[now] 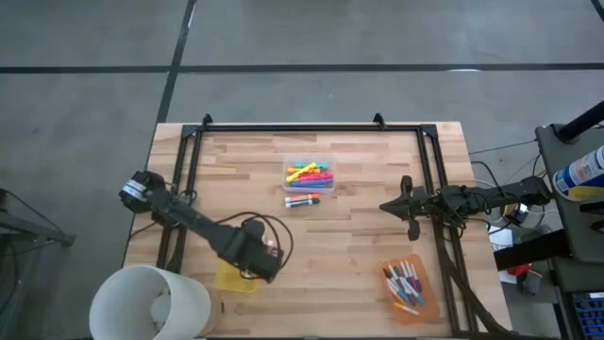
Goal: Pick & Place Markers
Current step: Put the green marker pen into the yellow bin, then put the red marker pen into the yellow bin
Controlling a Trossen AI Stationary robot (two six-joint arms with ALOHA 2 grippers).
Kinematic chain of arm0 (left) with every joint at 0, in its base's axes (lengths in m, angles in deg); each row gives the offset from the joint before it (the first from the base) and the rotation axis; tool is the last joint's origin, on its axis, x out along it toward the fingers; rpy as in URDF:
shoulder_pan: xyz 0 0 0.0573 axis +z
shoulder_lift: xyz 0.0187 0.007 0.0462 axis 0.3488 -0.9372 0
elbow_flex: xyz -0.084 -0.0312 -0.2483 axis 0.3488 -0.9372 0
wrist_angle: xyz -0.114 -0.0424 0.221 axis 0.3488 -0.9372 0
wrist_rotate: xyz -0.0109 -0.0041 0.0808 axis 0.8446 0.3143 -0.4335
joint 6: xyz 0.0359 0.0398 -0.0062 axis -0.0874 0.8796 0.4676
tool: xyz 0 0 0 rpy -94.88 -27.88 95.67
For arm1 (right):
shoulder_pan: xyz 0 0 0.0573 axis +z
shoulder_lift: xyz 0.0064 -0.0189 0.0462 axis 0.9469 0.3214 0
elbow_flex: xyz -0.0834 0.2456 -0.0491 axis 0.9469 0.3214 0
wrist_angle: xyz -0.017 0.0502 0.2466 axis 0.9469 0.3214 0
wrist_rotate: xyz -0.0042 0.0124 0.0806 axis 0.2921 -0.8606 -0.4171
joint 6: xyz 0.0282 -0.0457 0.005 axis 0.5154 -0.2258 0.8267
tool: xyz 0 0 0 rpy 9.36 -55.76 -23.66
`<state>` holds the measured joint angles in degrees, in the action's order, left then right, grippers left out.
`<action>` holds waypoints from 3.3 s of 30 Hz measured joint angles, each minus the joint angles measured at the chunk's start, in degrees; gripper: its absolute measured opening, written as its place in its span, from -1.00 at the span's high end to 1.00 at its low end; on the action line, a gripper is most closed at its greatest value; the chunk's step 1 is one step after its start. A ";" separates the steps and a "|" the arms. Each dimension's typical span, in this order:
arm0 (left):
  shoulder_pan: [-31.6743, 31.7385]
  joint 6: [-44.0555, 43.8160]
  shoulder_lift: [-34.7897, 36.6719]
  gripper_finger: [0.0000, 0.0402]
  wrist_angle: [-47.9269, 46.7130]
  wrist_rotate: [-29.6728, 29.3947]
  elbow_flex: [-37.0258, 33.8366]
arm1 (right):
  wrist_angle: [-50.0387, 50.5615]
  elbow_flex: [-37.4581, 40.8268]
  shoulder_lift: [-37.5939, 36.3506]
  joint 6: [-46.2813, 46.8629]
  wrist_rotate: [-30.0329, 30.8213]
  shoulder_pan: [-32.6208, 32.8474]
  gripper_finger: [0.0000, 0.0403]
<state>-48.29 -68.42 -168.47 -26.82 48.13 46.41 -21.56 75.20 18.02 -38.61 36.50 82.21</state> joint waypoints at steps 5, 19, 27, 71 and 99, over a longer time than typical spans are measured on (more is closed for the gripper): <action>-0.67 -2.01 -0.02 0.78 -0.05 0.51 -0.84 | 0.00 0.00 -0.01 -0.01 0.01 0.01 0.96; -1.09 -5.69 -0.04 0.67 -2.74 6.64 -1.92 | 0.02 0.00 0.00 0.00 0.01 0.02 0.96; -1.05 -4.69 -0.24 0.31 -2.46 3.64 -2.07 | 0.00 0.00 0.00 -0.01 0.00 0.02 0.96; 6.17 25.69 -22.12 0.21 11.31 -0.68 29.95 | 0.00 0.00 -0.04 -0.02 -0.01 0.02 0.96; 7.50 16.80 -35.80 0.21 -22.44 3.21 33.30 | 0.02 0.00 -0.02 0.00 -0.01 0.01 0.96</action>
<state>-40.79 -51.62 -204.27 -49.26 51.35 79.71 -21.54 75.20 17.99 -38.61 36.50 82.23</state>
